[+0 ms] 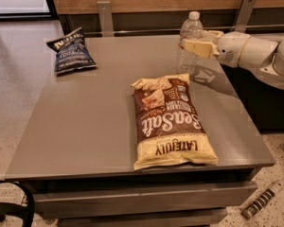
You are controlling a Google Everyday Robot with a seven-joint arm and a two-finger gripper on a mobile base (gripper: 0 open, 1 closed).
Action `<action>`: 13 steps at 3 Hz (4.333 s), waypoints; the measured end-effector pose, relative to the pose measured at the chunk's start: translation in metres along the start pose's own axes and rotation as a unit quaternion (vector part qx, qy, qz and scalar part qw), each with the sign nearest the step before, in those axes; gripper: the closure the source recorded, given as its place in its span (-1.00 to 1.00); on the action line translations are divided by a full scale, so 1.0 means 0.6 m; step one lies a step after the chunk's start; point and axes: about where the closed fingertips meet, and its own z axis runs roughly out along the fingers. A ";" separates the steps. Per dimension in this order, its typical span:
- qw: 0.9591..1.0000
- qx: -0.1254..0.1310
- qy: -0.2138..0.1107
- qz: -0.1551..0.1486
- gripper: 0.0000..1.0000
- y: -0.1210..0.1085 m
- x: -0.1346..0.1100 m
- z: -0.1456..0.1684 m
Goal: Move water bottle near blue chip bag
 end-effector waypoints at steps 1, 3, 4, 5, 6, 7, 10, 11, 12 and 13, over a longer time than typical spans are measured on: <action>1.000 0.003 0.013 0.000 1.00 -0.002 -0.020 -0.010; 0.999 -0.005 0.037 -0.019 1.00 -0.006 -0.151 -0.010; 0.999 -0.028 0.012 -0.020 1.00 0.015 -0.226 0.034; 0.999 -0.041 -0.005 -0.023 1.00 0.039 -0.262 0.086; 0.998 -0.047 0.000 -0.034 1.00 0.071 -0.279 0.141; 0.998 -0.057 -0.004 -0.039 1.00 0.102 -0.288 0.201; 0.997 -0.069 0.019 -0.018 1.00 0.129 -0.199 0.305; 0.997 -0.078 0.003 -0.009 1.00 0.157 -0.178 0.344; 0.995 -0.098 -0.006 -0.005 1.00 0.199 -0.161 0.389; 0.993 -0.115 -0.006 0.001 1.00 0.234 -0.140 0.424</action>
Offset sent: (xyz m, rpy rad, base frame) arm 0.0006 -0.0208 0.1074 -0.1032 0.0435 -0.0131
